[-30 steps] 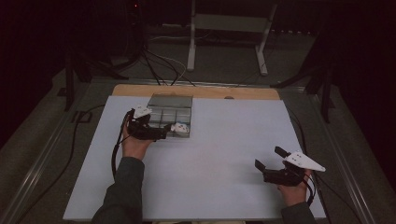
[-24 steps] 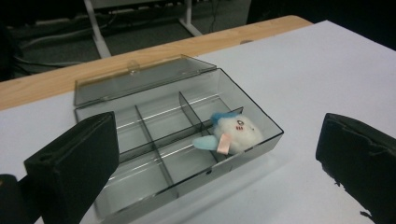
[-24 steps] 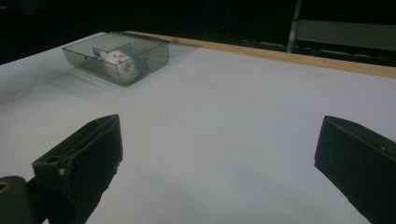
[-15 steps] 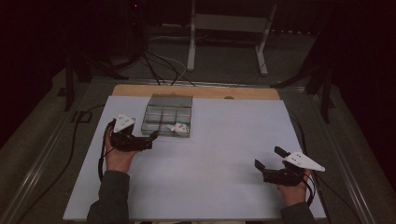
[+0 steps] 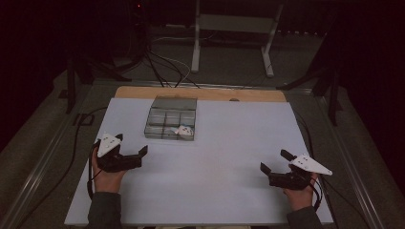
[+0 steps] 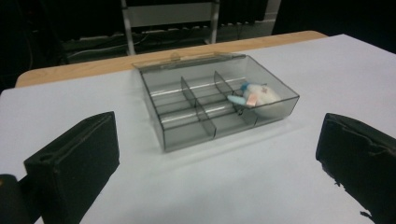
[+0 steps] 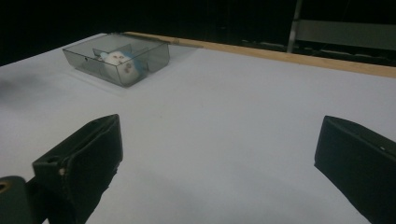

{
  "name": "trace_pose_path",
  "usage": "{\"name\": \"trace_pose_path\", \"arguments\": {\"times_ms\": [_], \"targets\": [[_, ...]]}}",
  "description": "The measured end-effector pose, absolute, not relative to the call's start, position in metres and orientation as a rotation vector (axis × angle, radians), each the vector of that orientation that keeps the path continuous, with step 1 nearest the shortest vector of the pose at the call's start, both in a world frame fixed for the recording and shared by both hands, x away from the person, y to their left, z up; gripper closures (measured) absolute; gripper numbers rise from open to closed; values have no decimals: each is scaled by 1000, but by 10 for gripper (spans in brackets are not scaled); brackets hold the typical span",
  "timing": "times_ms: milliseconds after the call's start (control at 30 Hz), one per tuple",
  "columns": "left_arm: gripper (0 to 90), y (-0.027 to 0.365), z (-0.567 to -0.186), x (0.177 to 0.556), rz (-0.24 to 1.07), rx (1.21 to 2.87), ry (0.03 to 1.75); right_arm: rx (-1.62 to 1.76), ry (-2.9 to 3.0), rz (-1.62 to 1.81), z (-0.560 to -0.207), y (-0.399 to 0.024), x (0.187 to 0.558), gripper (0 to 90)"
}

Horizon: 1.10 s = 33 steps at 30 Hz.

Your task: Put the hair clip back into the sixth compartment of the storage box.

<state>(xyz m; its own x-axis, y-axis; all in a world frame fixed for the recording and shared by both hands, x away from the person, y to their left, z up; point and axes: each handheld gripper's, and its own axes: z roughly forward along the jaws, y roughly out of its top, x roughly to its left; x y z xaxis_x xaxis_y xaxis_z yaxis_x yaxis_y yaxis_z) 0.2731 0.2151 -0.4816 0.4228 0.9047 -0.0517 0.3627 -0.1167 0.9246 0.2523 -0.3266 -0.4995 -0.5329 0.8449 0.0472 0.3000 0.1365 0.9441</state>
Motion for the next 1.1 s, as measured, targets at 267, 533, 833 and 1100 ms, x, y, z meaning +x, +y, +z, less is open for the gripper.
{"name": "trace_pose_path", "arguments": {"times_ms": [267,533,833,1100], "targets": [[7,219,-497,254,731,1686,1109,1095,1910,1401,-500,-326,252,10],[7,225,-505,244,751,1673,1128,1093,1915,1401,-500,-325,252,10],[7,238,-507,234,791,1615,1174,1073,1937,1390,-500,-321,251,10],[7,246,-506,230,807,1583,1201,1073,1948,1380,-501,-320,251,10]]}}
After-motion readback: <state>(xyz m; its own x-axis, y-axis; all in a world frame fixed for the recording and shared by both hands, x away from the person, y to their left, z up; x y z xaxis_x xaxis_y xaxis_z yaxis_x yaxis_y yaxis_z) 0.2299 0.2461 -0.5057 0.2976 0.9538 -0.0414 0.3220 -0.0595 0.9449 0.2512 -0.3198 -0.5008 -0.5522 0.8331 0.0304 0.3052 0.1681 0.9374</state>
